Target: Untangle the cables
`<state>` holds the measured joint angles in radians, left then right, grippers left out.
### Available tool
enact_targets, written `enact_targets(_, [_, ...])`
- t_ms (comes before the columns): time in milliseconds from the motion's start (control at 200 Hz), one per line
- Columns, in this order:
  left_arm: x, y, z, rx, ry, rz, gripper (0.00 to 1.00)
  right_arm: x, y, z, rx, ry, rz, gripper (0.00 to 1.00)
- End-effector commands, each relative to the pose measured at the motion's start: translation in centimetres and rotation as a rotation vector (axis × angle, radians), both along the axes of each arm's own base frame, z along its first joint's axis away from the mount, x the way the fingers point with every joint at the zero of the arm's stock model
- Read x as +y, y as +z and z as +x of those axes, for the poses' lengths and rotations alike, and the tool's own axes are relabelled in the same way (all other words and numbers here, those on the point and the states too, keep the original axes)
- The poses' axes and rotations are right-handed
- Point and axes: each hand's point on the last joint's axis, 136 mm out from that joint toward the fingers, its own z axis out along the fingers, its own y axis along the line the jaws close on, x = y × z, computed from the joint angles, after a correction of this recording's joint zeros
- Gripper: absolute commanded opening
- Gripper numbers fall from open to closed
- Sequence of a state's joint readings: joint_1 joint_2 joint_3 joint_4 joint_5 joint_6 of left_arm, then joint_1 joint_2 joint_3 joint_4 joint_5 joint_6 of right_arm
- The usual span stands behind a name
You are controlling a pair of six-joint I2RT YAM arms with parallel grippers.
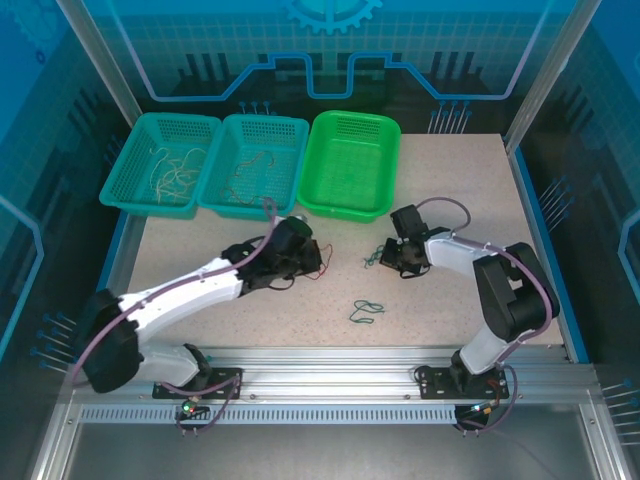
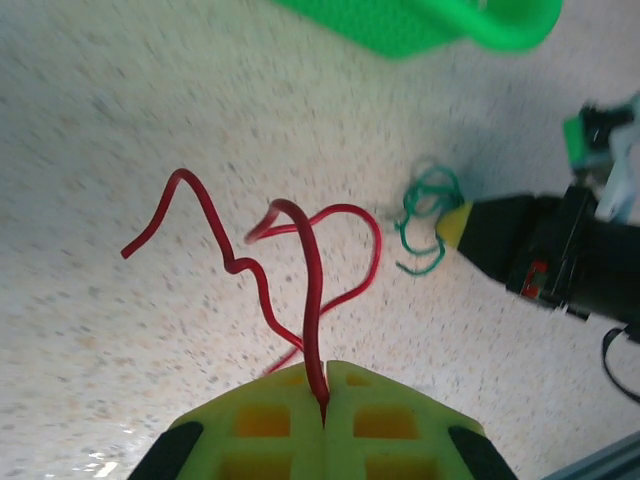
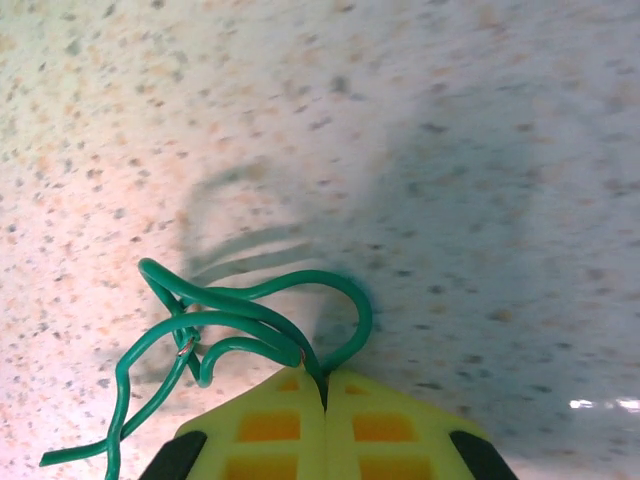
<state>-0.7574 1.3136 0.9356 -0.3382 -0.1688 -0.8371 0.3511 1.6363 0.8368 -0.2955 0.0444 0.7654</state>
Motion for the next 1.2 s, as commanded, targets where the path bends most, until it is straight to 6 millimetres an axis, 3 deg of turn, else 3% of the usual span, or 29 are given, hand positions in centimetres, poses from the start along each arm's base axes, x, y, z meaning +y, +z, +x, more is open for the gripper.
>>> enact_targets(0, [3.7, 1.6, -0.2, -0.026, 0.045, 0.057, 0.00, -1.8, -0.4, -1.0, 0.026, -0.024, -0.033, 0.00])
enact_targets(170, [6.8, 8.6, 2.5, -0.184, 0.122, -0.011, 0.00, -1.5, 0.7, -1.2, 0.010, -0.001, -0.015, 0.00])
enact_targets(275, [9.3, 12.7, 5.6, -0.273, 0.185, -0.033, 0.00, -1.0, 1.5, -1.5, -0.003, 0.013, 0.017, 0.00])
enact_targets(380, [11.5, 15.0, 9.5, -0.323, 0.227, 0.001, 0.00, -0.5, 2.5, -1.8, -0.019, 0.033, 0.032, 0.00])
enact_targets(490, [13.6, 14.9, 14.0, -0.325, 0.275, 0.013, 0.00, -0.3, 3.9, -2.2, -0.043, 0.042, 0.038, 0.00])
enact_targets(710, [16.1, 11.5, 21.4, -0.280, 0.315, 0.077, 0.00, -0.5, 8.4, -2.9, -0.139, 0.039, 0.067, 0.00])
enact_targets(820, [17.1, 9.4, 23.8, -0.232, 0.346, 0.055, 0.15, -0.8, 11.3, -3.3, -0.209, 0.050, 0.075, 0.00])
enact_targets(915, [17.1, 9.0, 24.8, -0.215, 0.341, 0.048, 0.29, -0.9, 14.0, -3.6, -0.278, 0.079, 0.085, 0.00])
enact_targets(975, [16.7, 9.6, 25.1, -0.219, 0.324, 0.030, 0.36, -0.7, 15.3, -3.8, -0.310, 0.105, 0.092, 0.00])
enact_targets(1025, [16.3, 10.5, 25.0, -0.230, 0.316, -0.001, 0.39, -0.4, 17.6, -3.4, -0.366, 0.131, 0.103, 0.00])
enact_targets(1095, [15.5, 11.9, 24.2, -0.229, 0.313, -0.076, 0.41, -0.2, 19.3, -3.2, -0.401, 0.159, 0.094, 0.00])
enact_targets(1196, [12.8, 14.7, 21.9, -0.255, 0.239, -0.210, 0.40, 0.3, 21.9, -2.1, -0.461, 0.200, 0.086, 0.00])
